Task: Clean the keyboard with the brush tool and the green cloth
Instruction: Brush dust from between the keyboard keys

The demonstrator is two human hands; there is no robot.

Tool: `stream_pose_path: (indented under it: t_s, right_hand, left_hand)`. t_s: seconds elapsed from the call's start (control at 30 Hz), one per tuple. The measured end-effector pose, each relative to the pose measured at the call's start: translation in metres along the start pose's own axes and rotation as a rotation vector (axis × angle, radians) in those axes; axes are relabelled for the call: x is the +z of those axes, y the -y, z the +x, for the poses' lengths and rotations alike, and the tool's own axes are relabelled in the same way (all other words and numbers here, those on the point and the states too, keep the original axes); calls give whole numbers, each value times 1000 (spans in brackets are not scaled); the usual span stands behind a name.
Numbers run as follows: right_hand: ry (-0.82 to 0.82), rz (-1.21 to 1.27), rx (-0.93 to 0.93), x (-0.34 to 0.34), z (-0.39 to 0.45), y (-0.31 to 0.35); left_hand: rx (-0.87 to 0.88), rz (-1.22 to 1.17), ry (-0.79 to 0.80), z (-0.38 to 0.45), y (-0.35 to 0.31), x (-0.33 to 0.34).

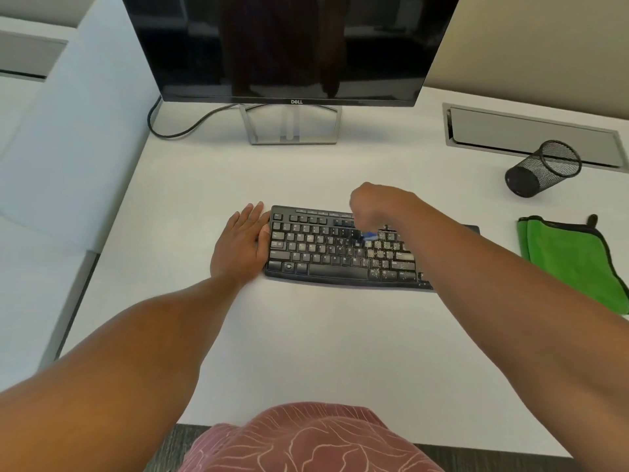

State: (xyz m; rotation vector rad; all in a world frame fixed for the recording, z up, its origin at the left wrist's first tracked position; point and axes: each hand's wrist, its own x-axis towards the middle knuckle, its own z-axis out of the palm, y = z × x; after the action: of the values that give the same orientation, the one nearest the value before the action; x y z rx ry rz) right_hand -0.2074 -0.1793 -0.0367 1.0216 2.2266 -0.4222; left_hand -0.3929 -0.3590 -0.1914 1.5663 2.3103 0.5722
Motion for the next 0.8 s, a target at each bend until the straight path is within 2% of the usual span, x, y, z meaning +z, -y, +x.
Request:
stream_pose_path:
  t_s: [0.07,0.17,0.2,0.37,0.47,0.53,0.63,0.7,0.8]
  right_hand:
    - [1,54,-16,-5,0,-2]
    - [-10,399,-107,-4,3,7]
    - [-26,443,-114,0,2,12]
    - [-40,29,3,6,-1,16]
    - [18,195,-84,-1,0,16]
    - [-30,262,-107,-1,0,17]
    - [44,107,-52,7,0,12]
    - [70,92,-38,8,0,11]
    - [-33,364,-132,6,2,16]
  left_hand:
    - [0,-1,3,0,0,1]
    - [3,1,1,0,1,1]
    - [4,2,2,1,1,1]
    - [2,0,-1,0,1,1]
    - [8,-1,-5,0,1,1]
    - [5,-6,-5,-1,0,0]
    - [8,-7,-7,0,0,0]
    - [9,-6,-6,0,1,1]
    - [6,-1,-6,0,1,1]
